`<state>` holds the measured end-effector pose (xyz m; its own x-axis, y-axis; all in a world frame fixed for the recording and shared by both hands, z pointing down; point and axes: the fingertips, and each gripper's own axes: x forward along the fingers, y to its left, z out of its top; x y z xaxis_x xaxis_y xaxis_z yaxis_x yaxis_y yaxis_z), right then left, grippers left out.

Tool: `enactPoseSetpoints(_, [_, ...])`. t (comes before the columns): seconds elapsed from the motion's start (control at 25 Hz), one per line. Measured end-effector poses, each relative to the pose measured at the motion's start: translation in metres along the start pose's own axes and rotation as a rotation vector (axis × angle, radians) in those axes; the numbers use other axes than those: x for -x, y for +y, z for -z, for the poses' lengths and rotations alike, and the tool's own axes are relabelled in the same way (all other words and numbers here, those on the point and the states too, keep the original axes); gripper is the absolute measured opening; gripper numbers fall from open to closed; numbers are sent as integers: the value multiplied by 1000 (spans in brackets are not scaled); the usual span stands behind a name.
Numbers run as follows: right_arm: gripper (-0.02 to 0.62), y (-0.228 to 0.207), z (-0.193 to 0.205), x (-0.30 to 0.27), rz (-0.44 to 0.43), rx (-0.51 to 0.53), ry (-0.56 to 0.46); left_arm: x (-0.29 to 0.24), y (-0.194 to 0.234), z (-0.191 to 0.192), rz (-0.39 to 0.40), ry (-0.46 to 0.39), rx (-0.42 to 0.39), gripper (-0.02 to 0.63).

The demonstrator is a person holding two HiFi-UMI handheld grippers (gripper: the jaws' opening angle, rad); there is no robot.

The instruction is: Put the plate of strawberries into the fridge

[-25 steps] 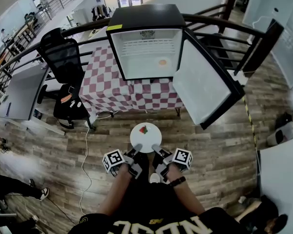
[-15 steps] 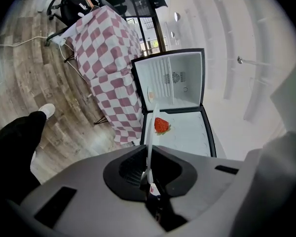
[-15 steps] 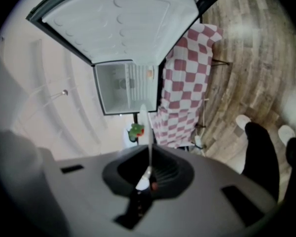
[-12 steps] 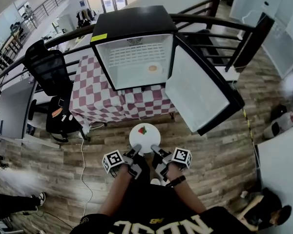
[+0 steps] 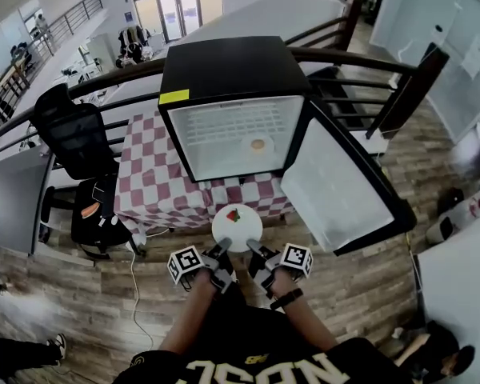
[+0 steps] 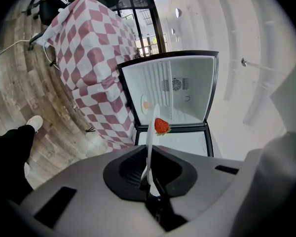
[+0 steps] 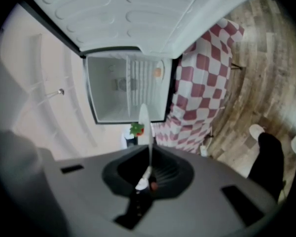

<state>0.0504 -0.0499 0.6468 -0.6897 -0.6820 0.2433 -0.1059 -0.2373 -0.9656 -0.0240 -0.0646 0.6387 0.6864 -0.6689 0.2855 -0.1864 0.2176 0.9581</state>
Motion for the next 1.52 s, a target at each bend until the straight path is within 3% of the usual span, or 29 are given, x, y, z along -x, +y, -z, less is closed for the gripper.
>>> enactPoseSetpoints(0.44, [29,19,-37,-90,30,37,-45,-41,0,-93,20,22,8,35])
enactPoseSetpoints(0.96, [29,-23,-66,-134,109,-16,-43,-79,47,-125,-32,14,58,35])
enactPoseSetpoints(1.2, [29,-19,-103,-164,58,-9,-56,-115,39,-156,-30,-28,24,35])
enactPoseSetpoints(1.52, [29,-21,-137,-200,82,28,-33,-148,46,-186,-77,-93,17,35])
